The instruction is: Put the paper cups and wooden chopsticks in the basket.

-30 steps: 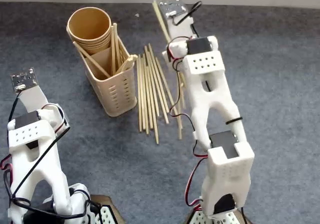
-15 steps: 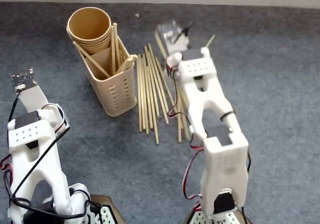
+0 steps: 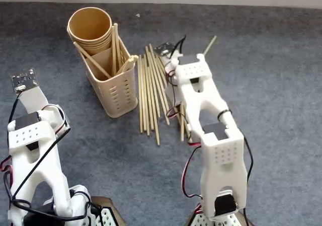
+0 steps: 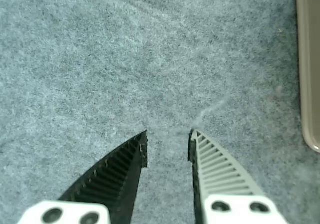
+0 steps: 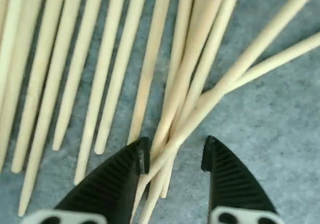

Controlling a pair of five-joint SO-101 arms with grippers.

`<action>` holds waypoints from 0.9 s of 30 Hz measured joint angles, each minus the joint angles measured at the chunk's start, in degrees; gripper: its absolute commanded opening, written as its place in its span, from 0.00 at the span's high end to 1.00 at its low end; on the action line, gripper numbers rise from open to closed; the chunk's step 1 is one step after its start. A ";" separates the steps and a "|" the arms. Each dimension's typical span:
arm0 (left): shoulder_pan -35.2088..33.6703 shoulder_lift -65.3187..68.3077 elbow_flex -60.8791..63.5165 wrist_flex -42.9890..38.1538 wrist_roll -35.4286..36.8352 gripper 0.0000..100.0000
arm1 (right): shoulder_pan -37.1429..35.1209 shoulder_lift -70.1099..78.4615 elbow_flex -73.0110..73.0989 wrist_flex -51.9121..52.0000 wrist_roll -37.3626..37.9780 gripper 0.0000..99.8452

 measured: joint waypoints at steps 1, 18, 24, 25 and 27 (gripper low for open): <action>0.00 0.00 0.00 0.00 0.00 0.83 | 0.00 0.00 -0.88 0.53 0.00 0.81; 0.00 0.00 0.00 0.00 0.00 0.83 | -0.18 7.56 -3.60 1.14 0.26 0.93; 0.00 0.00 0.00 0.00 0.00 0.83 | 0.53 5.98 -3.52 0.79 0.26 1.00; 0.00 0.00 0.00 0.00 0.00 0.83 | 0.53 5.80 -3.52 0.79 0.26 0.99; 0.00 0.00 0.00 0.00 0.00 0.83 | 0.53 5.71 -3.52 0.79 0.26 0.99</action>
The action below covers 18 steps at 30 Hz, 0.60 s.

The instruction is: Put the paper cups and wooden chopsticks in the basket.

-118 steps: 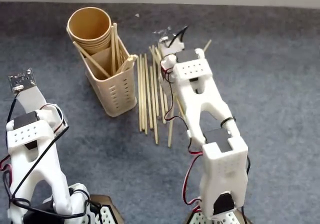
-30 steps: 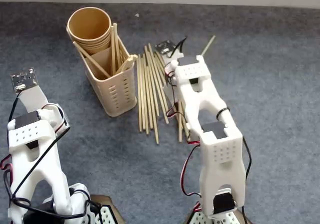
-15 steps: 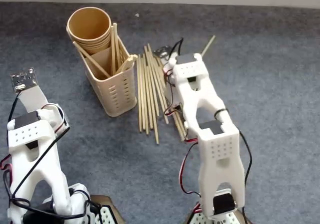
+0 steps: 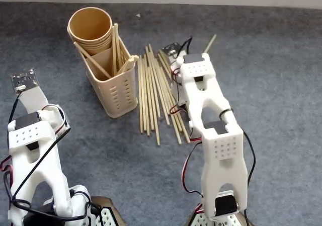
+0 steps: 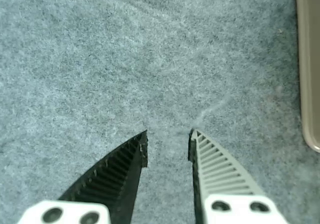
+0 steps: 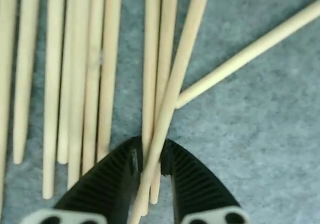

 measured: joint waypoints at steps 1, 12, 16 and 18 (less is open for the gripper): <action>0.00 0.00 0.00 0.00 0.00 0.83 | 0.00 -0.18 0.09 0.00 0.00 0.99; 0.00 0.00 0.00 0.00 0.00 0.83 | -0.79 -21.10 -4.57 0.35 -4.75 0.99; 0.00 0.00 0.00 0.00 0.00 0.83 | -3.52 -27.69 -7.21 -1.23 -6.24 0.99; 0.00 0.00 0.35 0.00 0.00 0.83 | -5.63 -29.45 -8.09 -2.90 -7.12 0.99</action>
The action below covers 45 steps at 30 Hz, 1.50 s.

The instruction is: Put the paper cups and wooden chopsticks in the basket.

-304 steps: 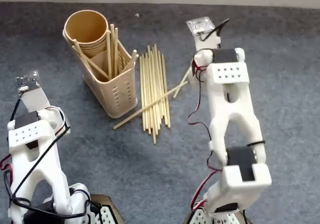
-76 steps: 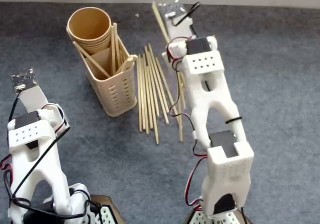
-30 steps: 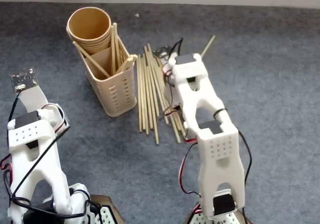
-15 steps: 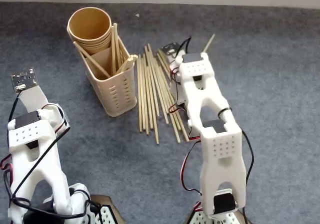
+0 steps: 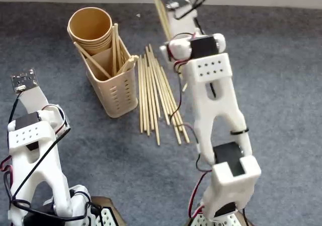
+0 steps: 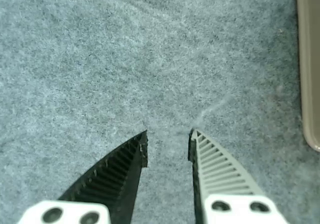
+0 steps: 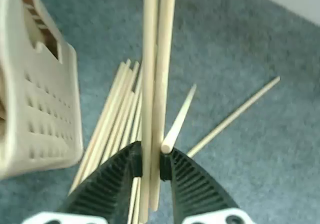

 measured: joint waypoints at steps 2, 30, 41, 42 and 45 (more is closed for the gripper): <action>0.00 0.09 0.70 0.00 0.00 0.83 | -1.85 -1.58 -0.53 -2.11 -1.14 0.99; 0.70 0.09 1.49 -2.11 0.00 0.84 | -18.20 -19.69 31.56 -42.46 -13.63 0.99; 0.70 0.09 1.49 -2.11 0.00 0.84 | -14.86 -26.29 39.30 -44.13 -13.71 0.81; 0.70 0.09 1.49 -2.11 0.00 0.84 | -14.86 -27.87 39.30 -43.34 -13.71 0.81; 0.70 0.09 1.49 -2.11 0.00 0.84 | -14.86 -31.21 39.30 -40.97 -10.99 0.81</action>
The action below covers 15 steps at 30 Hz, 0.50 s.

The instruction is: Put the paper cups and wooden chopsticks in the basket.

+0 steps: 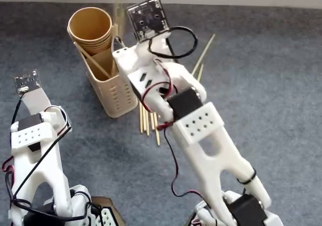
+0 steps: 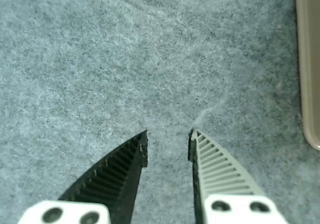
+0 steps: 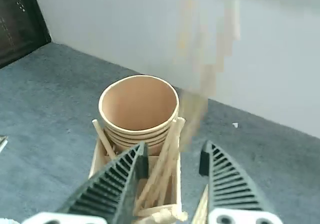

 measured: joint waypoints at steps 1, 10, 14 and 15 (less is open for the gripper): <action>0.00 0.00 0.00 0.00 0.00 0.84 | 0.00 -0.79 0.00 0.35 0.70 0.81; 0.00 0.00 0.18 0.00 0.00 0.84 | 4.13 -2.90 -0.09 7.56 2.55 0.85; 0.00 0.00 0.18 0.00 0.00 0.84 | 12.57 -0.97 -0.26 16.97 2.81 0.85; 0.00 0.00 0.18 0.00 0.00 0.83 | 14.24 0.53 -0.26 19.34 2.99 0.85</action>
